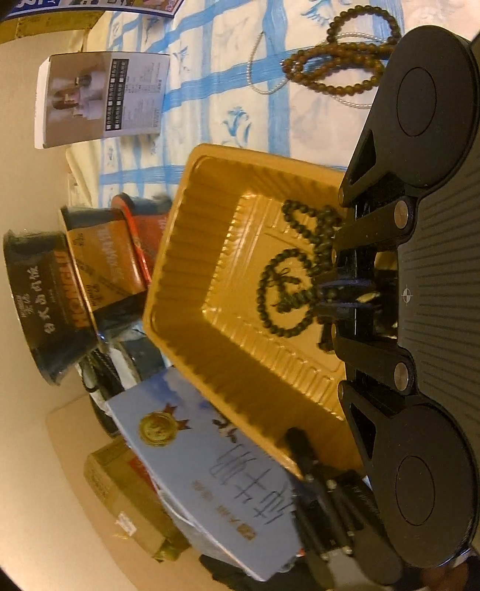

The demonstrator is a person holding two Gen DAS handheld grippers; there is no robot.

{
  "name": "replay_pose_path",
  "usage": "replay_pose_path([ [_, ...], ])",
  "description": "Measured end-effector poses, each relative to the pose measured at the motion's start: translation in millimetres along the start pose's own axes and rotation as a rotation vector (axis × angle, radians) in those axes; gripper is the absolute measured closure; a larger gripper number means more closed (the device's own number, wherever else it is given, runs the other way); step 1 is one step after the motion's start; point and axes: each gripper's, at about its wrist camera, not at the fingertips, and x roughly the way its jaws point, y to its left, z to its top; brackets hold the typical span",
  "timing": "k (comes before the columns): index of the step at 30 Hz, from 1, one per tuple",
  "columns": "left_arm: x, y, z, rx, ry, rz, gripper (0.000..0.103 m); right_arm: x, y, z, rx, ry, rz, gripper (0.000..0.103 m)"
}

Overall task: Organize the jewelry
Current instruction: 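Lower the necklace into the orange tray and open the right gripper, then move the right gripper back to the brown bead necklace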

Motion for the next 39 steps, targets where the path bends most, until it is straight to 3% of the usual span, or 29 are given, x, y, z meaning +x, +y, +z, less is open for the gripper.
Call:
replay_pose_path([
  [1,0,0,0,0.001,0.000,0.001,0.091,-1,-1,-3,-0.001,-0.001,-0.001,0.072],
  [2,0,0,0,0.002,0.001,0.000,0.091,-3,-1,-4,-0.004,-0.009,-0.002,0.057],
  [3,0,0,0,0.002,0.001,0.000,0.091,-6,-1,-7,-0.011,-0.027,0.001,0.051],
  [8,2,-1,0,0.005,0.003,0.003,0.090,-25,-6,-21,0.007,-0.074,0.009,0.051],
  [19,4,-1,-1,0.008,0.009,0.006,0.090,-77,-40,-67,0.115,-0.226,-0.151,0.051],
  [26,3,0,-1,0.011,0.010,0.008,0.090,-88,-68,-84,0.179,-0.228,-0.282,0.051],
  [39,4,1,-2,0.014,0.011,0.009,0.090,-86,-78,-94,0.180,-0.214,-0.332,0.051],
])
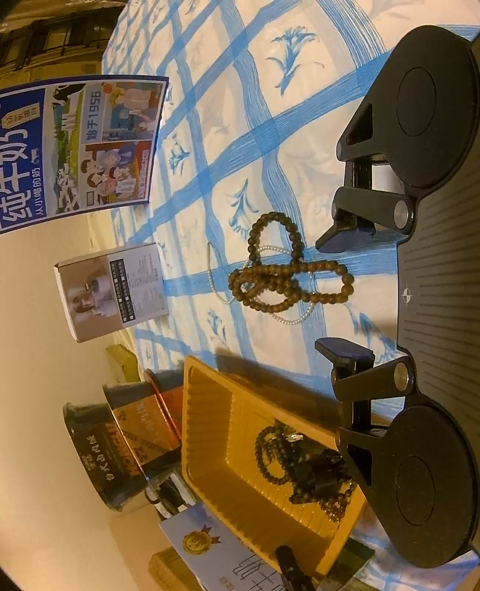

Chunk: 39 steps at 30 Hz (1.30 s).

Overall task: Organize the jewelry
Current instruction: 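Move the right gripper back to the brown bead necklace, then grasp the brown bead necklace with the right gripper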

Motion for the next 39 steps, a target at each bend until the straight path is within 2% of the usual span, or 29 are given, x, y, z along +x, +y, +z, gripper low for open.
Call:
replay_pose_path([
  [9,0,0,0,0.001,0.001,0.000,0.090,3,2,0,-0.046,0.005,-0.029,0.052],
  [10,0,0,0,0.001,0.001,0.000,0.090,4,3,0,-0.061,0.006,-0.036,0.053],
  [12,0,1,-1,0.002,0.001,0.000,0.090,6,5,0,-0.089,0.008,-0.050,0.061],
  [21,1,1,-1,0.002,0.002,0.000,0.090,14,6,-1,-0.134,0.025,-0.079,0.070],
  [39,2,1,-2,0.006,0.005,0.002,0.090,23,1,3,-0.165,0.035,-0.111,0.073],
])
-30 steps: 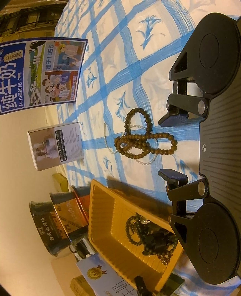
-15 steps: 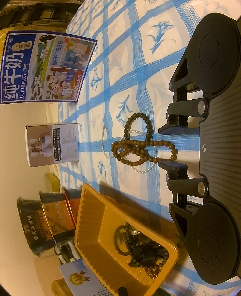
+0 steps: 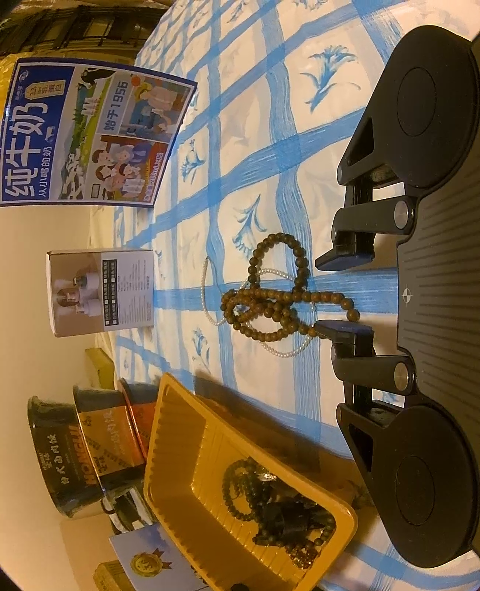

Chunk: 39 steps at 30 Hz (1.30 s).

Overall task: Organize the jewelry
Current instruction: 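Grasp the brown bead necklace with the right gripper, then lift the brown bead necklace high above the tray with the right gripper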

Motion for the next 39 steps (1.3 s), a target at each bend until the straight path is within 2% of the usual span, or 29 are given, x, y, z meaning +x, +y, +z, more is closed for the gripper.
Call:
replay_pose_path([
  [9,0,0,0,0.001,0.001,0.001,0.090,16,-3,8,-0.070,-0.002,-0.005,0.084],
  [29,1,1,-2,0.001,0.002,0.000,0.090,47,14,15,-0.235,0.005,-0.021,0.085],
  [31,1,1,-2,0.002,0.001,0.000,0.090,48,14,15,-0.248,-0.002,-0.019,0.088],
  [33,1,1,-2,0.003,0.002,0.001,0.090,47,14,14,-0.255,-0.011,-0.013,0.095],
  [39,0,1,-3,0.002,0.002,0.000,0.090,35,6,21,-0.188,-0.042,0.016,0.096],
])
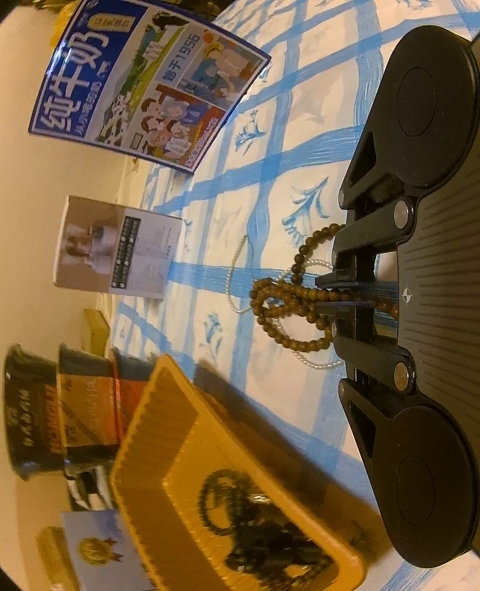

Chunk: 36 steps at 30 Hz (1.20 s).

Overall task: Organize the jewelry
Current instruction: 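Lift the brown bead necklace high above the tray with the right gripper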

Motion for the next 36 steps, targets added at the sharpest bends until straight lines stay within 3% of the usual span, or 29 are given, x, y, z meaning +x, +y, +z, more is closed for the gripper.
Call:
replay_pose_path([
  [9,0,0,0,0.000,0.000,0.000,0.090,-33,-32,30,0.181,-0.069,0.071,0.096],
  [15,0,0,0,-0.004,0.001,0.000,0.090,-63,-48,64,0.237,-0.140,0.121,0.096],
  [24,-2,0,1,-0.003,-0.001,-0.003,0.090,-97,-47,102,0.223,-0.193,0.164,0.096],
  [36,-2,1,3,-0.008,-0.002,-0.004,0.090,-139,-13,149,0.124,-0.251,0.256,0.096],
])
